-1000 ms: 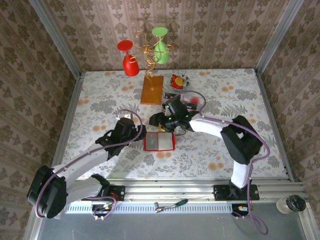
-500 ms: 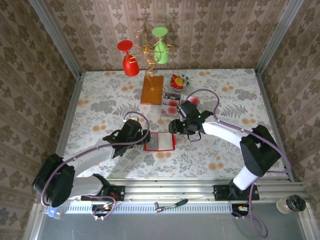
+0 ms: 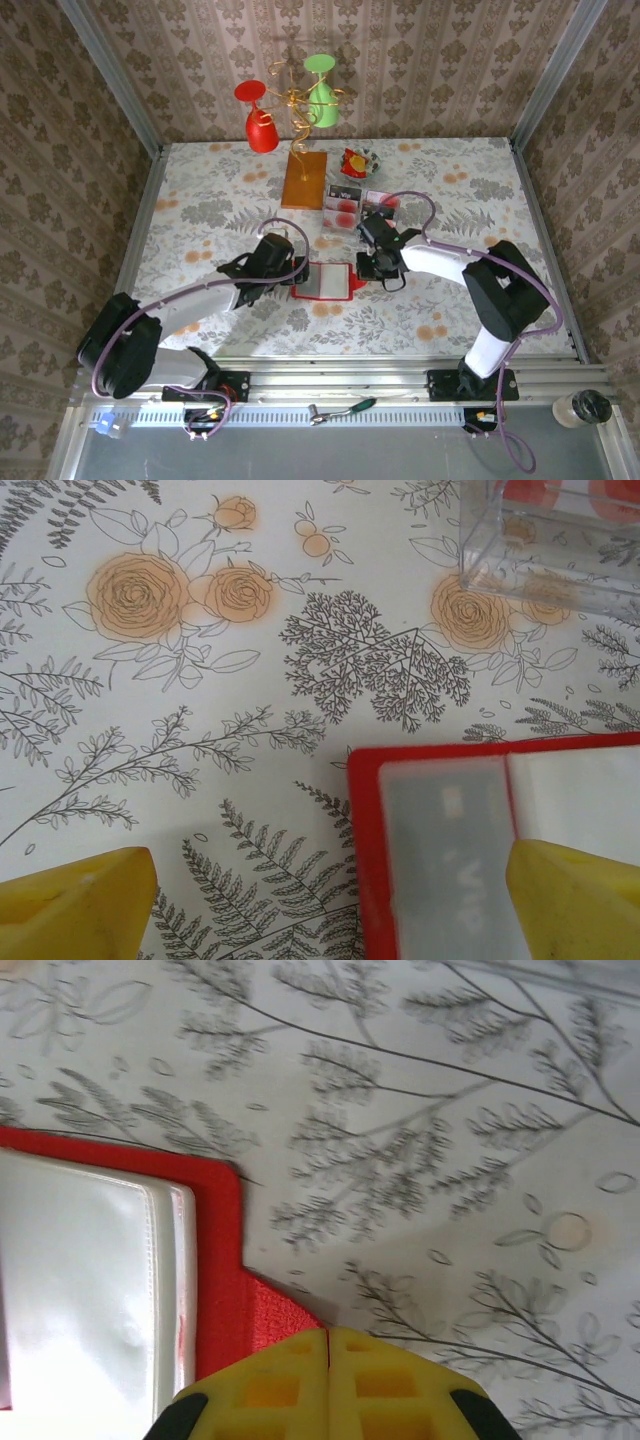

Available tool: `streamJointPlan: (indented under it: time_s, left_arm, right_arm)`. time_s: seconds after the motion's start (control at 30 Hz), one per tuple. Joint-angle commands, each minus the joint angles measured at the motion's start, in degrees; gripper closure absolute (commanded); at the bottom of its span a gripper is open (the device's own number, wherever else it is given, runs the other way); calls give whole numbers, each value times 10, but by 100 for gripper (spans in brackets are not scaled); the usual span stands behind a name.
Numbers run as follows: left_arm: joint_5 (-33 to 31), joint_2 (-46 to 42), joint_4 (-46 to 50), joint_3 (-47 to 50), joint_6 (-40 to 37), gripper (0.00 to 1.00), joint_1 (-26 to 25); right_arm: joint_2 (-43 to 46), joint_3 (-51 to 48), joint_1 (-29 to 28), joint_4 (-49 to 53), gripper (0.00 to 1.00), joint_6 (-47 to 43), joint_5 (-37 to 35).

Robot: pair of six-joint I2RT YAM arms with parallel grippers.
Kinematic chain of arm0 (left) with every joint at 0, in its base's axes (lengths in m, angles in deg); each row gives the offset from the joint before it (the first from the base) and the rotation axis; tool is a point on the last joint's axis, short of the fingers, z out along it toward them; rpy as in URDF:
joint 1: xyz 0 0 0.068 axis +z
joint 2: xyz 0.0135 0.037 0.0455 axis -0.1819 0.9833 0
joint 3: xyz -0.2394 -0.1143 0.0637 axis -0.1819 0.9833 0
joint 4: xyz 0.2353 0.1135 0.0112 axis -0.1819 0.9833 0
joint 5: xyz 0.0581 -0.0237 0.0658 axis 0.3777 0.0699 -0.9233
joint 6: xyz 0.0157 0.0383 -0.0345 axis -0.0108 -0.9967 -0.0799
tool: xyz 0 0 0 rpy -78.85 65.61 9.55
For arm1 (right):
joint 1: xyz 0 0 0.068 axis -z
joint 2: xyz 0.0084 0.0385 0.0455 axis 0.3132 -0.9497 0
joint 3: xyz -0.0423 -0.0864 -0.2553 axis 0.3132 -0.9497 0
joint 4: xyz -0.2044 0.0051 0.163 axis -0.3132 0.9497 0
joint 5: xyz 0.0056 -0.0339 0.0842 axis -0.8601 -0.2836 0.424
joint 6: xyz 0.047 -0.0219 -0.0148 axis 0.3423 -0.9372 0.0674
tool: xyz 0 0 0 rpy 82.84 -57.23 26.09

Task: Put the credit cards into the card holder
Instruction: Move the card holder to the center of the table, then pick up the credit card from the storage box.

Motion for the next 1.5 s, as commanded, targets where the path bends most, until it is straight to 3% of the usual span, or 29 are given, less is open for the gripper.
streamJointPlan:
  time_s: [0.0, 0.13, 0.23, 0.3, 0.4, 0.63, 1.0, 1.47]
  left_arm:
    - [-6, 10, -5, -16, -8, 8, -6]
    - [-5, 21, -10, -20, -6, 8, -10]
    - [-5, 25, -10, -24, -8, 8, -12]
    - [-4, 24, -9, -27, -8, 8, -12]
    - [-5, 22, -6, -30, -7, 6, -12]
    - [-21, 9, 15, -39, -8, 0, -13]
    - [-33, -14, 32, -33, -5, 0, -12]
    - [-30, -13, 28, -34, -1, 0, -12]
  right_arm:
    - [35, -20, 14, 0, 100, -9, -20]
    - [55, -30, 21, 11, 99, -13, -19]
    - [86, -23, 28, 22, 68, -18, -3]
    - [110, 1, 32, 45, 54, -29, -1]
    - [127, 58, 45, 86, 44, -62, -16]
    - [89, 142, 58, 110, 38, -171, -154]
    - [6, 214, 68, 109, 37, -293, -79]
    - [-124, 310, 54, 182, 60, -384, -172]
